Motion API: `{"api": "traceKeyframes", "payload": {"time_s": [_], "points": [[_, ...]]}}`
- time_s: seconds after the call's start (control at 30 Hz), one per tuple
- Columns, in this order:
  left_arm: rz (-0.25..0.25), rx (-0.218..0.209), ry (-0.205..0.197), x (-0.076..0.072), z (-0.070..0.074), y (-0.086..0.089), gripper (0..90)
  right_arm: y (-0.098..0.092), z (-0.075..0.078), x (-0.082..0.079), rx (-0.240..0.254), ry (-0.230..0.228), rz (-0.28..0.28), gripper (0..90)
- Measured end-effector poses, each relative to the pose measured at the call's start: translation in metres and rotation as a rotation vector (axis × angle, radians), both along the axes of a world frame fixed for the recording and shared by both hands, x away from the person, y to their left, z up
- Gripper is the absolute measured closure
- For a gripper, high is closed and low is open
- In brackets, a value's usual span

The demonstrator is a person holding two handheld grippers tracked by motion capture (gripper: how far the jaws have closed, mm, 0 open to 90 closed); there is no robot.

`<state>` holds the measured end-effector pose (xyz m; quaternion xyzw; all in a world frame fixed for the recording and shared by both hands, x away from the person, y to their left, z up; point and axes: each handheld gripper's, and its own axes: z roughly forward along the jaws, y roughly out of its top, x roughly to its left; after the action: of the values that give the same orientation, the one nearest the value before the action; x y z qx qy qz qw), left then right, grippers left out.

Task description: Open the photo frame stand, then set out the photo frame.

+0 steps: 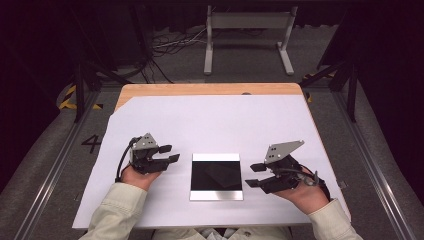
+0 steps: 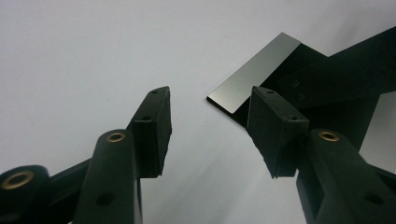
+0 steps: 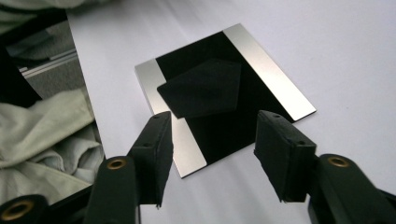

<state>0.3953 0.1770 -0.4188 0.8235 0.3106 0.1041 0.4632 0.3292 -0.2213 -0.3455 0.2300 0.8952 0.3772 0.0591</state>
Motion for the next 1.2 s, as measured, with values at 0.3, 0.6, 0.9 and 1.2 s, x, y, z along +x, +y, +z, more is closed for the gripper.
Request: {"api": "traceKeyframes", "payload": {"time_s": [0.3, 0.6, 0.9, 1.2], "points": [[0.006, 0.002, 0.009, -0.001, -0.001, 0.0, 49.5, -0.001, 0.009, 0.011, 0.083, 0.045, -0.061, 38.5], [0.003, 0.001, 0.01, 0.0, -0.002, 0.0, 49.4, 0.009, 0.01, 0.029, 0.121, 0.089, -0.119, 37.4], [0.004, 0.004, 0.006, 0.0, -0.001, 0.001, 49.2, 0.017, 0.003, 0.046, 0.151, 0.19, -0.163, 35.1], [0.009, 0.005, 0.004, 0.0, -0.001, 0.002, 49.1, 0.036, -0.01, 0.067, 0.094, 0.349, -0.15, 37.6]]}}
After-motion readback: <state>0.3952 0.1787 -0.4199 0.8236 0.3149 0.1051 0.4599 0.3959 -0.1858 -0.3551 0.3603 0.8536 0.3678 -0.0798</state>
